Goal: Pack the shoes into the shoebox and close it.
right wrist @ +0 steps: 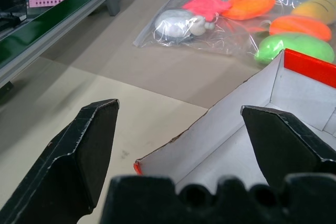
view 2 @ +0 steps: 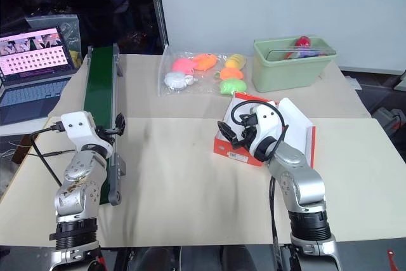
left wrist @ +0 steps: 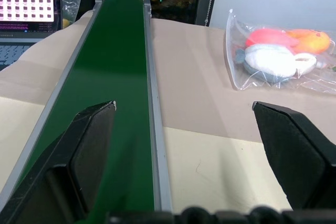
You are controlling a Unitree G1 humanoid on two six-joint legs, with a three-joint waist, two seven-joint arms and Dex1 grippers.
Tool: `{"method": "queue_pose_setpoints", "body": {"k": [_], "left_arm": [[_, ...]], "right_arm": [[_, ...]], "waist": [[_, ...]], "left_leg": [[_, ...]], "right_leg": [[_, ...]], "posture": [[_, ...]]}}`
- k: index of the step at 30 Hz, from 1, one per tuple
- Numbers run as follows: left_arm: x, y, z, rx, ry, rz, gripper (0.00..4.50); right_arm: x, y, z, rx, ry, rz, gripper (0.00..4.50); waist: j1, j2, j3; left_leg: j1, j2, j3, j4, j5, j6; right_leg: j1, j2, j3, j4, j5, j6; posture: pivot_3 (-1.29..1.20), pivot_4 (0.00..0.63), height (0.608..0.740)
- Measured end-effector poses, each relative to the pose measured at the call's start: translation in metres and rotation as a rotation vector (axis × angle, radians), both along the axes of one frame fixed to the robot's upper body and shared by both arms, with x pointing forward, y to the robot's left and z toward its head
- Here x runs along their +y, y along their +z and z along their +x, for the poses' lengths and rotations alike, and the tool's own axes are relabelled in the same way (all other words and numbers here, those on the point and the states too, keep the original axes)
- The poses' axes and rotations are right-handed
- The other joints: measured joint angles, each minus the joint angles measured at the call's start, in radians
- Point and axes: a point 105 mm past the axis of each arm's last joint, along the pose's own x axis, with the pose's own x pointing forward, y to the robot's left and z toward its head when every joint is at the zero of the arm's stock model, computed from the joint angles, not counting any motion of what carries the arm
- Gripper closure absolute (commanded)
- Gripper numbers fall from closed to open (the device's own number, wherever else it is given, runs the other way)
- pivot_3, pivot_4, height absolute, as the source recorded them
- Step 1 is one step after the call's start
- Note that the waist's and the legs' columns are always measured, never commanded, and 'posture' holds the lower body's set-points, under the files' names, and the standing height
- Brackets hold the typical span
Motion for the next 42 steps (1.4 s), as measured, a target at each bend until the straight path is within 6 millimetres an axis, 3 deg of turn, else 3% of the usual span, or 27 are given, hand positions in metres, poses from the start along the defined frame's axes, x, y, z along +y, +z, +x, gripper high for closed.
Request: {"method": "queue_pose_setpoints", "body": {"k": [3,7,9,14,27,32,37,42], "left_arm": [[-0.003,-0.002,0.0,0.025,-0.012,-0.01,0.0],[-0.035,-0.005,0.0,0.091,-0.11,-0.003,0.0],[-0.046,-0.004,-0.003,0.105,-0.144,-0.016,0.0],[-0.05,-0.003,-0.015,0.123,-0.137,-0.032,0.0],[-0.044,-0.011,-0.022,0.145,-0.096,-0.047,0.0],[-0.036,-0.007,-0.022,0.136,-0.05,-0.014,0.0],[-0.013,-0.006,-0.024,0.161,0.064,0.104,0.0],[0.003,-0.018,-0.027,0.217,0.121,0.107,0.0]], "right_arm": [[0.007,0.002,-0.008,0.001,0.088,-0.033,0.04],[0.047,0.02,-0.074,-0.02,0.635,-0.103,0.04],[0.052,0.021,-0.087,-0.014,0.75,-0.116,0.04],[0.045,0.014,-0.083,0.026,0.765,-0.141,0.04],[0.052,0.01,-0.074,0.014,0.762,-0.145,0.04],[0.054,0.009,-0.074,0.015,0.76,-0.137,0.04],[0.055,0.009,-0.073,0.015,0.753,-0.134,0.04],[0.053,0.007,-0.07,0.019,0.73,-0.138,0.04]], "waist": [[0.001,0.0,0.0],[0.004,0.001,0.001],[0.003,0.001,0.001],[-0.004,0.001,0.001],[0.006,0.001,0.001],[0.003,0.001,0.001],[0.003,0.001,0.001],[0.004,0.001,0.001]], "left_leg": [[-0.001,0.0,0.0,0.0,0.0,0.0],[-0.001,0.0,-0.002,0.0,0.0,0.0],[0.001,0.0,-0.002,0.001,0.0,0.0],[0.004,0.0,-0.001,0.001,0.0,0.0],[0.002,0.0,-0.001,0.001,0.0,0.0],[0.002,0.0,-0.001,0.001,0.0,0.0],[0.002,0.0,-0.001,0.001,0.0,0.0],[0.002,0.0,-0.001,0.001,0.0,0.0]], "right_leg": [[0.0,0.0,0.0,0.0,0.0,0.0],[0.001,0.0,-0.002,-0.002,0.0,0.001],[0.003,0.0,-0.002,-0.001,0.0,0.001],[0.004,0.001,-0.001,0.0,0.0,0.001],[0.003,0.001,-0.001,-0.001,0.0,0.0],[0.003,0.001,0.0,-0.001,0.0,0.0],[0.003,0.001,0.0,-0.001,0.0,0.0],[0.003,0.001,-0.001,-0.001,0.0,0.0]], "posture": [[0.0,0.15,0.729],[0.0,0.15,0.729],[0.0,0.15,0.729],[0.0,0.15,0.729],[0.0,0.15,0.729],[0.0,0.15,0.729],[0.0,0.15,0.729],[0.0,0.15,0.729]]}}
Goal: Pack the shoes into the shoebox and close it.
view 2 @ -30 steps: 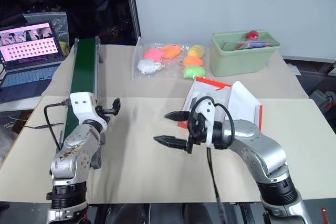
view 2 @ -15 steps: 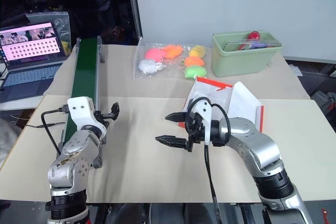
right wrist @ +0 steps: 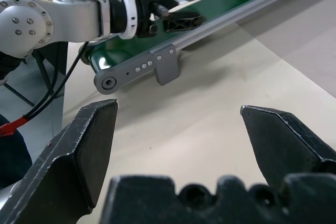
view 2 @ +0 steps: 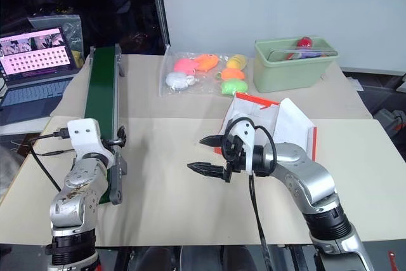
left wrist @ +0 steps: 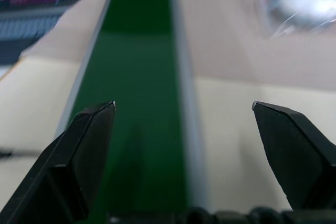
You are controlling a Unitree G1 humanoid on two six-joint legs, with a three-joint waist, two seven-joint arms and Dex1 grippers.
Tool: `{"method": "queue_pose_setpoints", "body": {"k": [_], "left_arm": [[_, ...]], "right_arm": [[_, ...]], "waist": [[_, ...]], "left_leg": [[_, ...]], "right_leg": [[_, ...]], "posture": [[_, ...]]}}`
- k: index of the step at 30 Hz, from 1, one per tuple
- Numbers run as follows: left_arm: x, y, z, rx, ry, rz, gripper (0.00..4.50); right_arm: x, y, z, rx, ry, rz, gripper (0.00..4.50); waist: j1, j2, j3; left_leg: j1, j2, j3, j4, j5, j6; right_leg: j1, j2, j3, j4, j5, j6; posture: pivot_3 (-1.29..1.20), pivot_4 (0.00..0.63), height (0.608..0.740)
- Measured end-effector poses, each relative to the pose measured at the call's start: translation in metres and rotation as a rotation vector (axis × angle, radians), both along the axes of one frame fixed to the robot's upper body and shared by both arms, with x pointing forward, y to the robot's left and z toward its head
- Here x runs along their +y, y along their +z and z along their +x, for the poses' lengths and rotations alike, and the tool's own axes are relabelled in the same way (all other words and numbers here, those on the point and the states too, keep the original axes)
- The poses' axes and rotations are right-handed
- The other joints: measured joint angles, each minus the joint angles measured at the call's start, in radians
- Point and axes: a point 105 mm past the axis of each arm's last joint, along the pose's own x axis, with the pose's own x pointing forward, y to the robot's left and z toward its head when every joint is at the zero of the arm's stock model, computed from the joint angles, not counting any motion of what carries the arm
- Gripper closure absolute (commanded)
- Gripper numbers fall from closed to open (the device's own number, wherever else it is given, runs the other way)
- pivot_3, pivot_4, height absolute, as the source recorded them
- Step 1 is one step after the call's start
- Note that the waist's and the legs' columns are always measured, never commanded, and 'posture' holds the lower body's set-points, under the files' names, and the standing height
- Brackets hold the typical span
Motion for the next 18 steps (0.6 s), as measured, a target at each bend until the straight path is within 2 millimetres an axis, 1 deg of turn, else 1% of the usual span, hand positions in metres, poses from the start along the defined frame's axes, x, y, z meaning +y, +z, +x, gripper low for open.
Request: {"method": "queue_pose_setpoints", "body": {"k": [3,6,15,18], "left_arm": [[0.001,0.0,-0.001,0.003,-0.002,0.003,0.0],[0.004,-0.009,-0.006,0.032,0.018,-0.013,0.0],[0.003,-0.012,-0.007,0.037,0.032,-0.028,0.0],[-0.002,-0.013,-0.006,0.04,0.014,-0.032,0.0]], "right_arm": [[-0.002,0.0,0.003,0.002,-0.008,-0.002,0.04],[-0.008,-0.003,0.014,0.0,-0.052,-0.016,0.04],[-0.008,-0.004,0.015,0.002,-0.056,-0.011,0.04],[-0.008,-0.004,0.016,-0.001,-0.061,-0.012,0.04]], "waist": [[0.0,0.0,0.0],[-0.002,0.0,0.0],[0.0,0.0,0.0],[0.0,0.0,0.0]], "left_leg": [[0.0,0.0,0.0,0.0,0.0,0.0],[0.001,0.0,0.0,0.0,0.0,0.0],[0.0,0.0,0.0,0.0,0.0,0.0],[0.0,0.0,0.0,0.0,0.0,0.0]], "right_leg": [[0.0,0.0,0.0,0.0,0.0,0.0],[0.0,0.0,0.0,0.0,0.0,0.0],[0.0,0.0,0.0,0.001,0.0,0.0],[0.0,0.0,0.0,0.001,0.0,0.0]], "posture": [[0.0,0.15,0.729],[0.0,0.15,0.729],[0.0,0.15,0.729],[0.0,0.15,0.729]]}}
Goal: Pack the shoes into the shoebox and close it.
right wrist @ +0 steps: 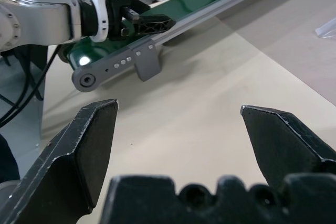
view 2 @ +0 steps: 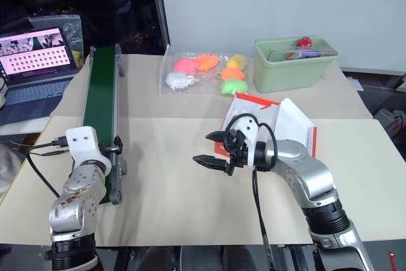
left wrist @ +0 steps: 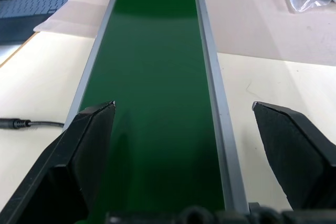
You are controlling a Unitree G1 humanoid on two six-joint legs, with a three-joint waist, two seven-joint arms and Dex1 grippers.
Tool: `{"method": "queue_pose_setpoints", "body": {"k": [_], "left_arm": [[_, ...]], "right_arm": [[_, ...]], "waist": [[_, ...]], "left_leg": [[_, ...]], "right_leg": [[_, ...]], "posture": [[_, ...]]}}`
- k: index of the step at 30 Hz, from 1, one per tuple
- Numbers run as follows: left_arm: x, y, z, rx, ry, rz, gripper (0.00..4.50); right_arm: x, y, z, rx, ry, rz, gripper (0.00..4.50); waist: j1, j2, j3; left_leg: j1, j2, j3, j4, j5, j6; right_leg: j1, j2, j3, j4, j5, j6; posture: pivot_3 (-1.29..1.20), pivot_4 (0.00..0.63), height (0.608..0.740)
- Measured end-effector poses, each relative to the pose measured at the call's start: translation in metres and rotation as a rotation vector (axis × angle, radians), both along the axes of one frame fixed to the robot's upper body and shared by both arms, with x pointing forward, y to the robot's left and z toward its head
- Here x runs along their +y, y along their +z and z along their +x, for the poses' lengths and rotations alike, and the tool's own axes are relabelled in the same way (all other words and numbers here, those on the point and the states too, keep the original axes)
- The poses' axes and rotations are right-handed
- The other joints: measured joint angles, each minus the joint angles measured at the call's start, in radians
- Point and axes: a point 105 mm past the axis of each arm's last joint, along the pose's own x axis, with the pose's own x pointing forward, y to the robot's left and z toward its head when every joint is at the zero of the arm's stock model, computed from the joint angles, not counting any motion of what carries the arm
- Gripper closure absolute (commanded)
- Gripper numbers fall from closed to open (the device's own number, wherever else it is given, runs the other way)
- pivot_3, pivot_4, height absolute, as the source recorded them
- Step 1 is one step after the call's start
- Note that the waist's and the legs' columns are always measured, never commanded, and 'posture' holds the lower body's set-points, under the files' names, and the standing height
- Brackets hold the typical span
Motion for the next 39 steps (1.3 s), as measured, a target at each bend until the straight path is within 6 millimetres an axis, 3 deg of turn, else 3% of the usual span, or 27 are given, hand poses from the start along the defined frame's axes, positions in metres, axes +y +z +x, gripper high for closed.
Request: {"method": "queue_pose_setpoints", "body": {"k": [18,39], "left_arm": [[-0.0011,0.0042,0.0088,-0.008,-0.009,-0.002,0.0],[0.0005,0.003,0.0099,-0.003,-0.019,0.004,0.0]], "right_arm": [[-0.0057,0.0008,0.008,-0.028,-0.08,-0.011,0.04],[-0.0056,-0.0011,0.0033,-0.02,-0.08,0.004,0.04]], "waist": [[0.0,0.0,0.0],[0.0,0.0,0.0]], "left_leg": [[0.0,0.0,0.0,0.0,0.0,0.0],[0.0,0.0,0.0,0.0,0.0,0.0]], "right_leg": [[0.0,0.0,0.0,0.0,0.0,0.0],[0.0,0.0,0.0,0.0,0.0,0.0]], "posture": [[0.0,0.15,0.729],[0.0,0.15,0.729]]}}
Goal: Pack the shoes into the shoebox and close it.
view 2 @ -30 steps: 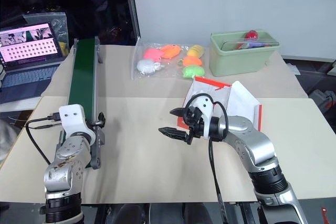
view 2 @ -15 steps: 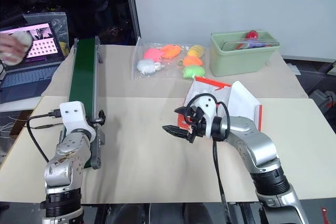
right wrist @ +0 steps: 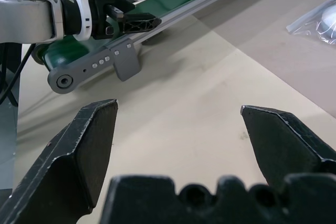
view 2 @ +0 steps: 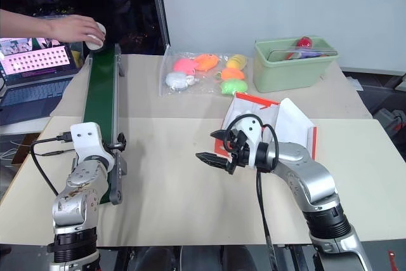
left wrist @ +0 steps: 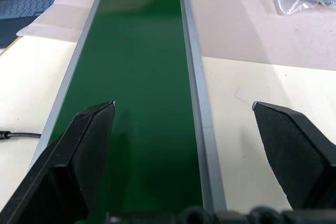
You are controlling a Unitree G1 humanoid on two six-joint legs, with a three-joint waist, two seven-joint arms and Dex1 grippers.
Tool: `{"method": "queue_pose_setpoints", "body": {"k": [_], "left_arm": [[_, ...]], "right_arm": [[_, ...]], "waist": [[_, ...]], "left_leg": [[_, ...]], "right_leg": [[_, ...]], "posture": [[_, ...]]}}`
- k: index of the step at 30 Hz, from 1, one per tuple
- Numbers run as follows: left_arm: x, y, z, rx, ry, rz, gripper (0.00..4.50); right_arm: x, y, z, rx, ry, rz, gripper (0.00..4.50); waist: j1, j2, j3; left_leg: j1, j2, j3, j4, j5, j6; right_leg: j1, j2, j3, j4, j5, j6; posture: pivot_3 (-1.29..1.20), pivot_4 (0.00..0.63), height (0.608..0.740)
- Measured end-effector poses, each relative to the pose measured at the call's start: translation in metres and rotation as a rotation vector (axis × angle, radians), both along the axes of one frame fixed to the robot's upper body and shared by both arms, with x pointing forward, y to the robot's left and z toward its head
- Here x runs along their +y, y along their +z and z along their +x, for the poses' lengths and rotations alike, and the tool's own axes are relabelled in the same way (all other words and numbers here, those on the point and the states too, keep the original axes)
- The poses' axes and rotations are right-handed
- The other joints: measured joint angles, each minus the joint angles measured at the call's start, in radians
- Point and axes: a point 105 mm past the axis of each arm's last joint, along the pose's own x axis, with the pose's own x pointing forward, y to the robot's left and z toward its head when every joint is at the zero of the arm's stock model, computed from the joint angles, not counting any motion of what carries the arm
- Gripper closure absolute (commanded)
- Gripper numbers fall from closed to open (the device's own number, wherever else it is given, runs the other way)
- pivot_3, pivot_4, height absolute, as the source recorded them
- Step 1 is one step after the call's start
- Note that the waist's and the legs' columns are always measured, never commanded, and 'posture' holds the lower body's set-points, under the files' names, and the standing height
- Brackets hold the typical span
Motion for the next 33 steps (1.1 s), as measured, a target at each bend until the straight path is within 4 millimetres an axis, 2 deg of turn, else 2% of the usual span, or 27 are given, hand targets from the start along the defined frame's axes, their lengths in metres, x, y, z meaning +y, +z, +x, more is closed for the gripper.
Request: {"method": "queue_pose_setpoints", "body": {"k": [14,22,26,33], "left_arm": [[-0.002,-0.001,0.0,0.004,-0.008,0.003,0.0],[0.01,0.004,0.0,0.001,0.019,0.035,0.0],[0.02,0.013,0.004,-0.033,0.056,0.048,0.0],[0.025,0.02,0.008,-0.07,0.082,0.061,0.0]], "right_arm": [[0.0,-0.001,-0.003,0.01,-0.019,0.006,0.04],[-0.001,-0.002,-0.003,0.014,-0.026,0.005,0.04],[-0.001,-0.002,-0.002,0.015,-0.027,0.006,0.04],[0.0,-0.001,-0.001,0.013,-0.029,0.01,0.04]], "waist": [[0.0,0.0,0.0],[0.0,0.0,0.0],[0.0,0.0,0.0],[0.0,0.0,0.0]], "left_leg": [[0.0,0.0,0.0,0.0,0.0,0.0],[0.0,0.0,0.0,0.0,0.0,0.0],[0.0,0.0,0.0,0.0,0.0,0.0],[0.0,0.0,0.0,0.0,0.0,0.0]], "right_leg": [[0.0,0.0,0.0,0.0,0.0,0.0],[0.0,0.0,0.0,0.0,0.0,0.0],[0.0,0.0,0.0,0.0,0.0,0.0],[0.0,0.0,0.0,0.0,0.0,0.0]], "posture": [[0.0,0.15,0.729],[0.0,0.15,0.729],[0.0,0.15,0.729],[0.0,0.15,0.729]]}}
